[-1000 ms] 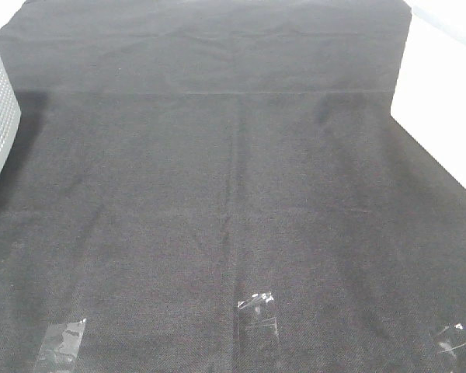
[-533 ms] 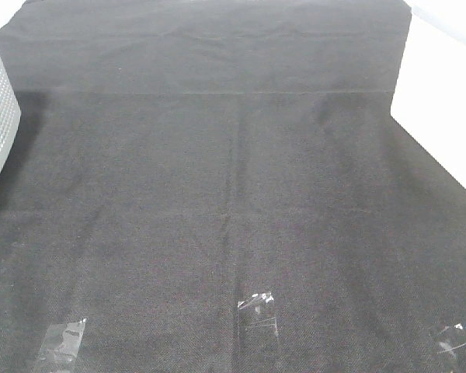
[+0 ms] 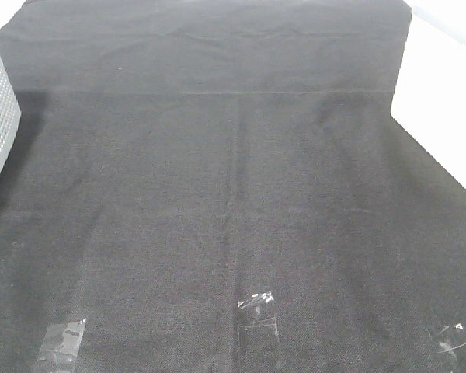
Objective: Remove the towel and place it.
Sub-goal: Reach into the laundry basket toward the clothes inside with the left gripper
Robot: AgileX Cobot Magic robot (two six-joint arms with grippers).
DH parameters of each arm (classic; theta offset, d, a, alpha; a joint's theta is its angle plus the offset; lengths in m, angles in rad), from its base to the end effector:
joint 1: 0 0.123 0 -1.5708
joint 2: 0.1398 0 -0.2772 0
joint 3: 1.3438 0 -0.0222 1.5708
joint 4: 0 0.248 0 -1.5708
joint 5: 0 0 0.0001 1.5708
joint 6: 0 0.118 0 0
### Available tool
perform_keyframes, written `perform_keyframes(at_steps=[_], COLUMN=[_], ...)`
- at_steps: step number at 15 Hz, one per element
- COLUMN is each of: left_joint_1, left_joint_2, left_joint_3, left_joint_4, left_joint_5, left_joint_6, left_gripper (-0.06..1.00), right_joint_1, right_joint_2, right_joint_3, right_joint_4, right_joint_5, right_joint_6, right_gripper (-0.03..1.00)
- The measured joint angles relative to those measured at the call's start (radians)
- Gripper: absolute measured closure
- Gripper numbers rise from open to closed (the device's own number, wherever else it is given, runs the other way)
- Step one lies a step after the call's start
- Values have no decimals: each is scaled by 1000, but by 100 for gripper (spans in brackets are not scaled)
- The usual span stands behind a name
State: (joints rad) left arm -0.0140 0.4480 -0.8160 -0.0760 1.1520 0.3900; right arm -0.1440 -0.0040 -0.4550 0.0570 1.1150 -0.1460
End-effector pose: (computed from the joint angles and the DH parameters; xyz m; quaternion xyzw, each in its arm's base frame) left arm 0.0725 -0.0092 0.3302 0.1823 0.8868 0.0417 0.4226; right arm 0.0256 0.0024 0.2448 -0.0022 0.8767 -0.0412 0.4792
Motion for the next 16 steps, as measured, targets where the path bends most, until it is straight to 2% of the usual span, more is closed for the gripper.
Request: perform_keyframes(at_steps=[3,4,6,8,11,13,16], left_joint_1=[0,0,0,0,8,76,208], left_joint_2=[282,282,427,565,751,893,1024], left_joint_3=[-194,-194,-294,-373,-472,-547,-579], left_joint_4=[46,46,106,215,351,392,395], left_joint_5=[-79,-79,-204,-321,-345,-345,-344], left_joint_6=[216,216,306,358,419,442,558], left_gripper=[-4,-4,-4,-4,-4,-4,-3], right_joint_1=[0,0,0,0,0,0,0], right_joint_2=[0,0,0,0,0,0,0], right_joint_3=[0,0,0,0,0,0,0], right_joint_4=[0,0,0,0,0,0,0], right_joint_5=[0,0,0,0,0,0,0], right_joint_6=[0,0,0,0,0,0,0], right_gripper=[28,28,28,28,28,28,28])
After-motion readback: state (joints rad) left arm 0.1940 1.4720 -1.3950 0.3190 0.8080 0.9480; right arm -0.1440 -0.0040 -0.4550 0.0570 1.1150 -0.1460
